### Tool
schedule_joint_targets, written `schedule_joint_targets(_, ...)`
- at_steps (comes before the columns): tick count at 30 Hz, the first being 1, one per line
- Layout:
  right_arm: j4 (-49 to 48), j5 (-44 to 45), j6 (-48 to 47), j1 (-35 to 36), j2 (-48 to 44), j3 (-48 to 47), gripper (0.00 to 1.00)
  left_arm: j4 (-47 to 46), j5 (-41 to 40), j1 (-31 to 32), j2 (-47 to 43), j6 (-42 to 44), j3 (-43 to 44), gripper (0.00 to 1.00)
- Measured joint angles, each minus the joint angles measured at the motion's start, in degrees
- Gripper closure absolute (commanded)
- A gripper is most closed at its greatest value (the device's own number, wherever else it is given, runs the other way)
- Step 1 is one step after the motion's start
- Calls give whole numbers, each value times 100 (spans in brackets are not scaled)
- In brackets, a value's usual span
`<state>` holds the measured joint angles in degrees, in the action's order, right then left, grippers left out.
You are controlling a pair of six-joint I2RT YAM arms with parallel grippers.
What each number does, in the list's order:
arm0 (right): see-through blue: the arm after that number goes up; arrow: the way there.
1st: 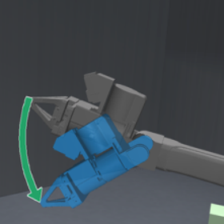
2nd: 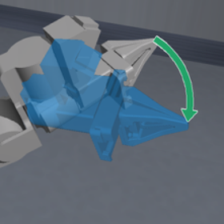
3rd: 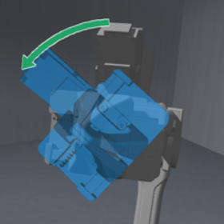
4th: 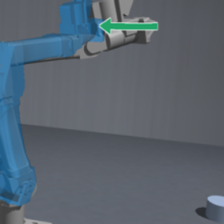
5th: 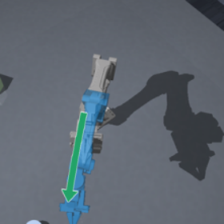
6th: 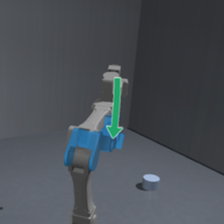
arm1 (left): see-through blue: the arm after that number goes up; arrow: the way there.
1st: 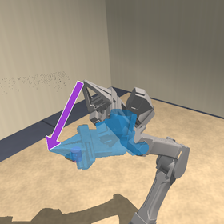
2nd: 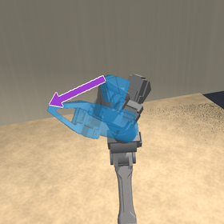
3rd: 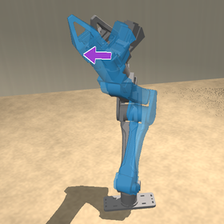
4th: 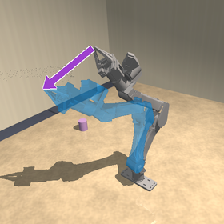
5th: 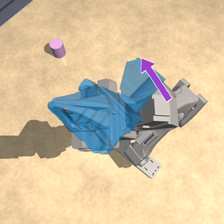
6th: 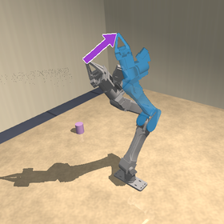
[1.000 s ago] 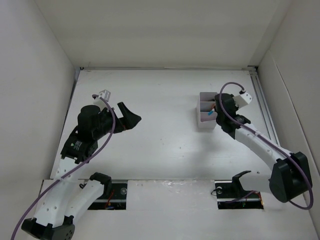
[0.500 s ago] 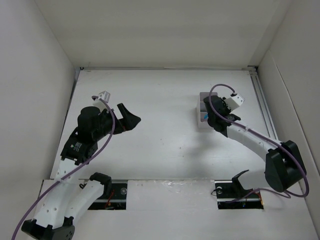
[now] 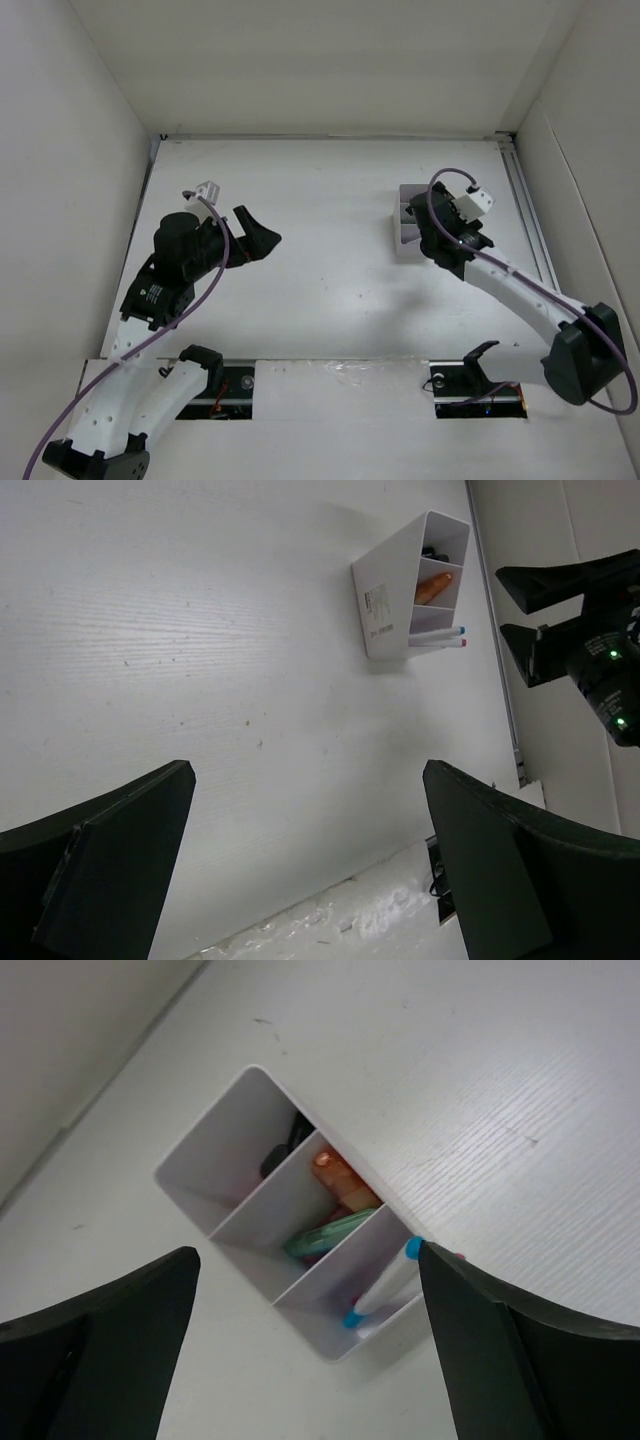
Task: Sort the stationery into containers
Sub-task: Reset both arms
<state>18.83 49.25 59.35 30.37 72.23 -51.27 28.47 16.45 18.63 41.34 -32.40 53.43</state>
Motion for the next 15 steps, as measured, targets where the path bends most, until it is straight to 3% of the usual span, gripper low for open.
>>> schedule_joint_targets(9, 520, -863, -459, 494, -1585, -485, 0, 199, -234, 0, -7, 20, 570, 0)
schedule_joint_targets(15, 1110, -793, -160, 693, -3418, -323, 0, 293, -645, 0, -149, -26, 772, 0)
